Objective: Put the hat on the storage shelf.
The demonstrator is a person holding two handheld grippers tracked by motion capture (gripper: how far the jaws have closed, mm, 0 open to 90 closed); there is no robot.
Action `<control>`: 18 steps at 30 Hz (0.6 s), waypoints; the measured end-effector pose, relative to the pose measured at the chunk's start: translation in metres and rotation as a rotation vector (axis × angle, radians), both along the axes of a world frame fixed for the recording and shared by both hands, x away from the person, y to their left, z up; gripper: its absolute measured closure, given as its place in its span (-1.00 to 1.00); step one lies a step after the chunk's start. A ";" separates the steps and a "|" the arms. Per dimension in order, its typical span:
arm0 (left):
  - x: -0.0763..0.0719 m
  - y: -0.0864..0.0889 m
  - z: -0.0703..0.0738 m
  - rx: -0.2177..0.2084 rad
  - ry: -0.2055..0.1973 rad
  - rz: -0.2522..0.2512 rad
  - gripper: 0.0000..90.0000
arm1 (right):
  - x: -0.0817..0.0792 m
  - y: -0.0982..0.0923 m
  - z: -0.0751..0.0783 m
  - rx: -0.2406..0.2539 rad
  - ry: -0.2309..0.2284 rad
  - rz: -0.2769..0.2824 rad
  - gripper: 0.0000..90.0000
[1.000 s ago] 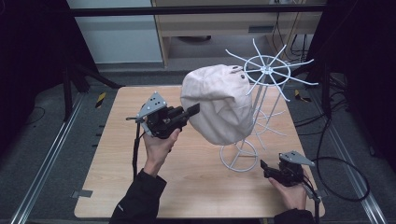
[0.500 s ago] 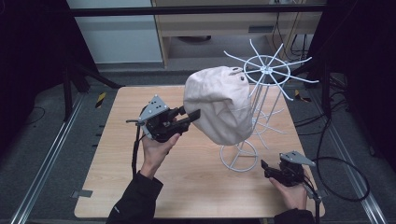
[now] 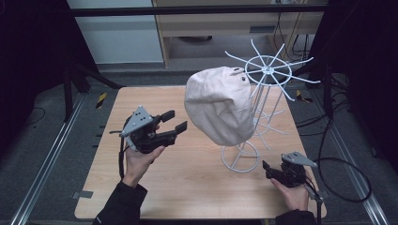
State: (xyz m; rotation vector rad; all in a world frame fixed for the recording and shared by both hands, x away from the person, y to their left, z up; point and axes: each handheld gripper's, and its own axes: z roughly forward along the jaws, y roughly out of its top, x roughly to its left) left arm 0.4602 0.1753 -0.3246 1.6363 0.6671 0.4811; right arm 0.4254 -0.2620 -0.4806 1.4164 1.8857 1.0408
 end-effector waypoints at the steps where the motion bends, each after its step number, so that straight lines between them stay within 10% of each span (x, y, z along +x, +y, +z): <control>1: -0.002 0.004 -0.001 0.007 0.004 0.009 -0.21 | 0.000 0.000 0.000 0.000 0.000 0.000 -0.53; 18: -0.025 0.060 -0.054 0.101 0.086 0.134 -0.43 | 0.000 0.000 -0.001 -0.005 -0.005 -0.003 -0.55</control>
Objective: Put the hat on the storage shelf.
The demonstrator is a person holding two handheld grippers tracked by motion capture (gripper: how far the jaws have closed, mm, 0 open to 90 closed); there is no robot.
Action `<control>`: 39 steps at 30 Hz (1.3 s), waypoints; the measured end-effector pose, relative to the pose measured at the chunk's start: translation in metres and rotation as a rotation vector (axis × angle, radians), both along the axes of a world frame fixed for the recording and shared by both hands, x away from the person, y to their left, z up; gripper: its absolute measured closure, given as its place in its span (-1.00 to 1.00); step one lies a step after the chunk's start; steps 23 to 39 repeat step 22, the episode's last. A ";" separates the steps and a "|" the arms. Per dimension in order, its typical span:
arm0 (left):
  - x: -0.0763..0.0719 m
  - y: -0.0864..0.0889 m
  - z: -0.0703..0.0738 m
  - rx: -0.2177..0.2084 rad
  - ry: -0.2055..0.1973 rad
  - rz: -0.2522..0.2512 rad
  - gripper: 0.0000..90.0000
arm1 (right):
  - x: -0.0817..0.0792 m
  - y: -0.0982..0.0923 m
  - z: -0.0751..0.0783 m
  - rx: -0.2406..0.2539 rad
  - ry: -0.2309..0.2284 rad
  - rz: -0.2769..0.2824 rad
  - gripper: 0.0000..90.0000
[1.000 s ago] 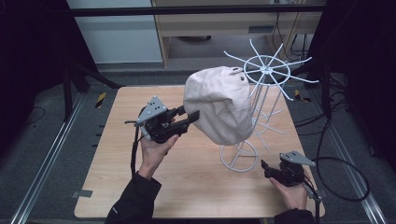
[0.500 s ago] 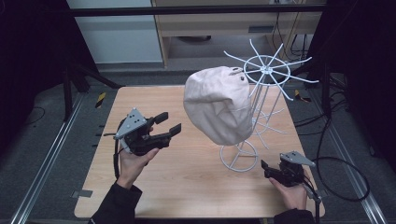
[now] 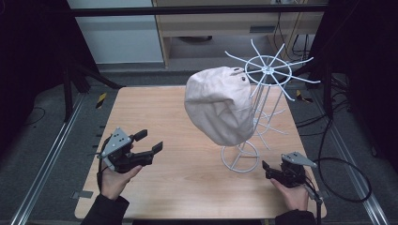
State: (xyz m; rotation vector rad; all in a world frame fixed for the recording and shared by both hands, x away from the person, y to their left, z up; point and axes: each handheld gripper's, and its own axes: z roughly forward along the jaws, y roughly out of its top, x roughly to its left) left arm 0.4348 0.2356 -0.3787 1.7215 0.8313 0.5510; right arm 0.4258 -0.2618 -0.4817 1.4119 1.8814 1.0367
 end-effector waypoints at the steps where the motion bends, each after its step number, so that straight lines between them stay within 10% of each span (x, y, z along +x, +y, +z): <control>1: -0.001 0.003 -0.005 0.005 0.010 0.006 -0.44 | 0.000 0.000 0.000 0.002 0.001 -0.002 -0.55; 22: 0.002 0.048 -0.079 0.140 0.143 0.182 -0.59 | 0.000 -0.002 -0.003 0.006 0.013 -0.002 -0.58; 39: 0.002 0.048 -0.079 0.140 0.143 0.182 -0.59 | 0.000 -0.002 -0.003 0.006 0.013 -0.002 -0.58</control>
